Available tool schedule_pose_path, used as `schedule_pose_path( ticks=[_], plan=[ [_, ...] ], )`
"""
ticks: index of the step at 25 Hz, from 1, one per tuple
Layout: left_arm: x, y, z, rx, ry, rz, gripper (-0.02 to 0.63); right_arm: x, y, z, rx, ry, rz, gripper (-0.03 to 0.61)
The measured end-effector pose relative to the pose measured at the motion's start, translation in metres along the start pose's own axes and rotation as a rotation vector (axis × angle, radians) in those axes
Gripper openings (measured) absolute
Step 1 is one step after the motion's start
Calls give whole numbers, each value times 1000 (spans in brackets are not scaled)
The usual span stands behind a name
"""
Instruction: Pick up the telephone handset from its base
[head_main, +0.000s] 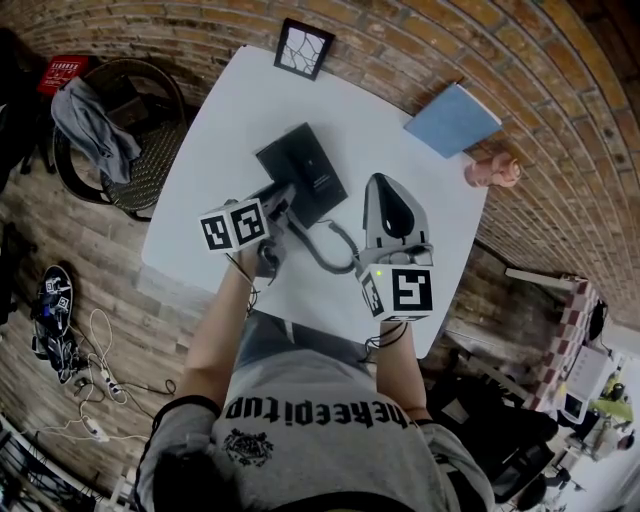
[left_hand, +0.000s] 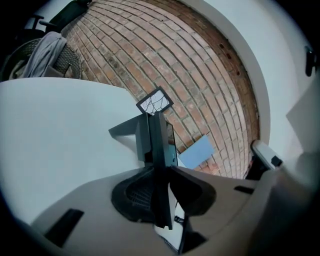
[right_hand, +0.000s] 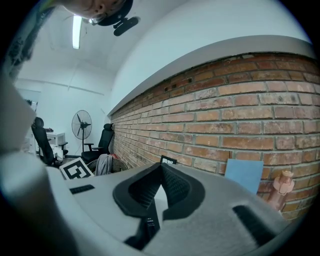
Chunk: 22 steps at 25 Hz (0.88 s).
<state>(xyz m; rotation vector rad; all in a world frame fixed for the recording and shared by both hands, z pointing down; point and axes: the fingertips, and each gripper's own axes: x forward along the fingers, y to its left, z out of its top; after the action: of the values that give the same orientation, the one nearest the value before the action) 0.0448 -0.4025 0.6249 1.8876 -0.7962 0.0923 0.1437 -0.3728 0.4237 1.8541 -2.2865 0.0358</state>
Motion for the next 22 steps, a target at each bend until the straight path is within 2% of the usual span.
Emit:
schedule_pose_path(
  ticks=[7,9,12,22],
  plan=[
    [-7,-7,-2,-51,-28,-28,77,-3,-5,2,-2,-6,-4,3],
    [-10,-16,3,-19,-47,-46,71,-3,-6,3,-2,-11,-3,3],
    [-18,-23,15,81,-65,-16,69,-3,-6,5,2,-22,0,3],
    [-58,-42,33,168,-148,-10,69,-12,0,17,1,-53,16,3]
  ],
)
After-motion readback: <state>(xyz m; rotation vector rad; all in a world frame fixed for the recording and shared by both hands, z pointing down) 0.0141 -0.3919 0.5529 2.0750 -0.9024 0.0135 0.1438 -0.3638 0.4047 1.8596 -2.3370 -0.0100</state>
